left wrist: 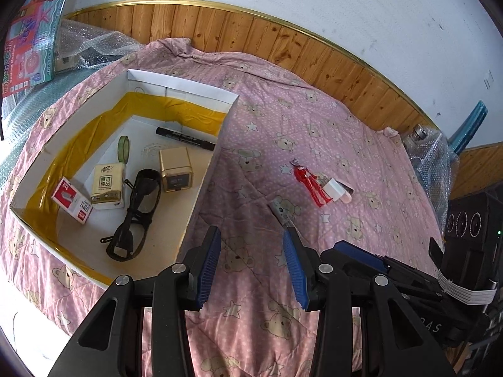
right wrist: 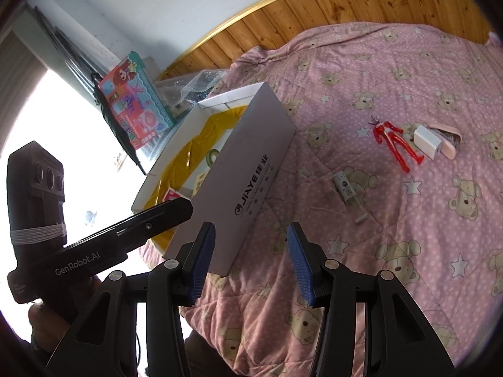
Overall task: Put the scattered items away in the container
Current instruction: 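Withdraw both open grippers from the box toward the lighter and charger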
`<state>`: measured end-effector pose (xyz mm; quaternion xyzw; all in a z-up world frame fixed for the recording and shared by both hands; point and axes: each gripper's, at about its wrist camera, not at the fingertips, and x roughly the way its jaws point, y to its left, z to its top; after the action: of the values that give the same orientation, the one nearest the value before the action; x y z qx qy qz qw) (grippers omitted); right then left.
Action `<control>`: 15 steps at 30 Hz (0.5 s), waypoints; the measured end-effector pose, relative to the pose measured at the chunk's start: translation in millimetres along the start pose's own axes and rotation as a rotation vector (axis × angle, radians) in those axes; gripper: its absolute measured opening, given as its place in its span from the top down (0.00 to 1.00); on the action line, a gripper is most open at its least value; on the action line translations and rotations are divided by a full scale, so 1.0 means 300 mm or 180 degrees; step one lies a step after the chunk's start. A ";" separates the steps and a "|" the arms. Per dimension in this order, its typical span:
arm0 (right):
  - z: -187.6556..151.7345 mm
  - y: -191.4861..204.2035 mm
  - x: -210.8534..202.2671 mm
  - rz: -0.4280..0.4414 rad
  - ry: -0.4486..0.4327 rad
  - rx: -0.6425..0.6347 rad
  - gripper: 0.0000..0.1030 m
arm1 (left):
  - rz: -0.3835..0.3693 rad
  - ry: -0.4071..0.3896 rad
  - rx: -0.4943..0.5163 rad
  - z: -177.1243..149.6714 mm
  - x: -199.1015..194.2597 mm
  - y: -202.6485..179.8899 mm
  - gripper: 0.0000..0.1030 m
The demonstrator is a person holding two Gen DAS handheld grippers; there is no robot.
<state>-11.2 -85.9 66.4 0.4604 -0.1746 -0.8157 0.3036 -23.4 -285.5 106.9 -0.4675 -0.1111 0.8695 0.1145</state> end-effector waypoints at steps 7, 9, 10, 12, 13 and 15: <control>-0.040 -0.056 -0.024 -0.0004 -0.0016 0.0100 0.51 | -0.0012 0.0103 0.0111 -0.030 0.041 -0.067 0.58; -0.047 -0.068 -0.029 -0.0010 -0.0022 0.0125 0.51 | -0.0016 0.0122 0.0143 -0.037 0.049 -0.084 0.58; -0.050 -0.076 -0.032 -0.0012 -0.0024 0.0140 0.51 | -0.0021 0.0131 0.0154 -0.040 0.053 -0.092 0.58; -0.056 -0.090 -0.038 -0.0018 -0.0031 0.0162 0.51 | -0.0024 0.0146 0.0180 -0.044 0.062 -0.108 0.58; -0.057 -0.096 -0.040 -0.0019 -0.0032 0.0173 0.51 | -0.0026 0.0154 0.0194 -0.045 0.065 -0.115 0.58; -0.060 -0.111 -0.042 -0.0024 -0.0033 0.0200 0.51 | -0.0033 0.0169 0.0217 -0.047 0.073 -0.128 0.58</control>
<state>-1.9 -52.4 46.4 0.4661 -0.2000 -0.8134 0.2850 -19.6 -241.1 93.6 -0.4857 -0.0807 0.8594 0.1379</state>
